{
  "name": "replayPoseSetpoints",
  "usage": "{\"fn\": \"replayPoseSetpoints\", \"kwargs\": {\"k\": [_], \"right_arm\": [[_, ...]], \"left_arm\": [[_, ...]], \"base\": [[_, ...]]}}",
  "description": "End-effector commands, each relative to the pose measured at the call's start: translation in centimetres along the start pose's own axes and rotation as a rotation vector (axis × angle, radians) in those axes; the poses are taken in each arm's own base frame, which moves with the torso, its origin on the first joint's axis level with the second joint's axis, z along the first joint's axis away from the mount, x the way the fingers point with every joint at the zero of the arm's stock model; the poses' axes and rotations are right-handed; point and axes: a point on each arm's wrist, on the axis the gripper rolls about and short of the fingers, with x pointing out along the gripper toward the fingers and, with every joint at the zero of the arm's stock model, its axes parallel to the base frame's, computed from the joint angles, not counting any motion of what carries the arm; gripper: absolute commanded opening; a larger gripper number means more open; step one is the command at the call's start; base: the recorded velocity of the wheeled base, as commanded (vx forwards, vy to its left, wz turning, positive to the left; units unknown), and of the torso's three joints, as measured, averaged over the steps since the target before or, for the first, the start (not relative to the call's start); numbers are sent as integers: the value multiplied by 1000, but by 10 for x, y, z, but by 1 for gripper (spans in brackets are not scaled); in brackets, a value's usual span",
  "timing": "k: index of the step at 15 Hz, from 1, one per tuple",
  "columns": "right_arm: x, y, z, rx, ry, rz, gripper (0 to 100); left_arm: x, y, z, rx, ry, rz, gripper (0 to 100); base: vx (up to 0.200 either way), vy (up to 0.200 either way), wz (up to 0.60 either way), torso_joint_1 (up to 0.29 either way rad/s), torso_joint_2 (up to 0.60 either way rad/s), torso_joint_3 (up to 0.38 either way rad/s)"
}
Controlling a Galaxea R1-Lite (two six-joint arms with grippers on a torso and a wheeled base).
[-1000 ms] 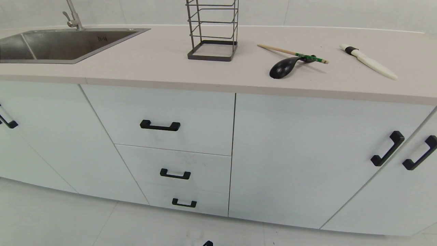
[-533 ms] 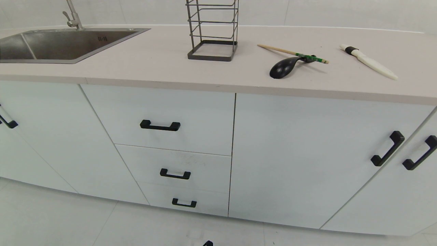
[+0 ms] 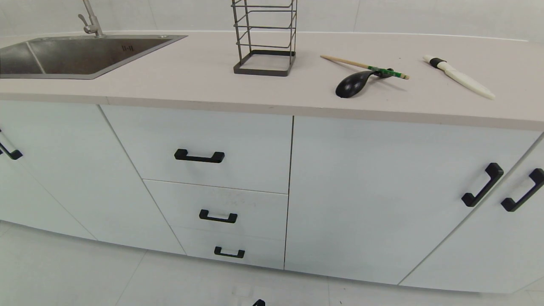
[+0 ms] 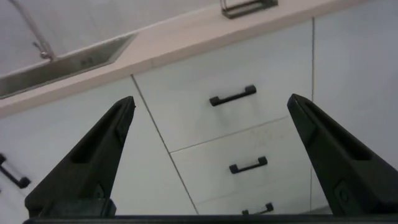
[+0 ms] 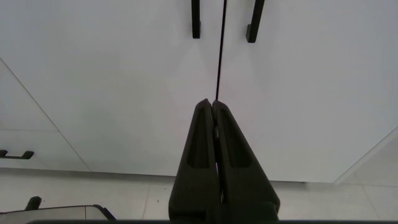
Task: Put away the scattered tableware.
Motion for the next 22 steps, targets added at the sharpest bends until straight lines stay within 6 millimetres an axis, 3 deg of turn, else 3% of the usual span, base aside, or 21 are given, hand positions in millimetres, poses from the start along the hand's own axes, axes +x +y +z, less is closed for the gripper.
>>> {"fn": "replayPoseSetpoints", "kwargs": {"k": [1,4,6,11,15,18,22], "right_arm": [[0,0,0,0,2,0,0],[0,0,0,0,2,0,0],[0,0,0,-2,2,0,0],[0,0,0,0,2,0,0],[0,0,0,0,2,0,0],[0,0,0,0,3,0,0],[0,0,0,0,3,0,0]], "left_arm": [[32,8,-5,42,107,-126,100],[89,14,9,295,66,-425,100],[110,0,3,433,63,-608,100],[133,-21,-36,553,259,-806,100],[141,-36,-75,539,357,-822,100],[141,-43,-88,487,416,-828,100],[160,-52,-102,496,486,-864,100]], "base": [[0,0,0,0,0,0],[0,0,0,0,0,0],[0,0,0,0,0,0],[0,0,0,0,0,0],[0,0,0,0,0,0],[0,0,0,0,0,0],[0,0,0,0,0,0]]}}
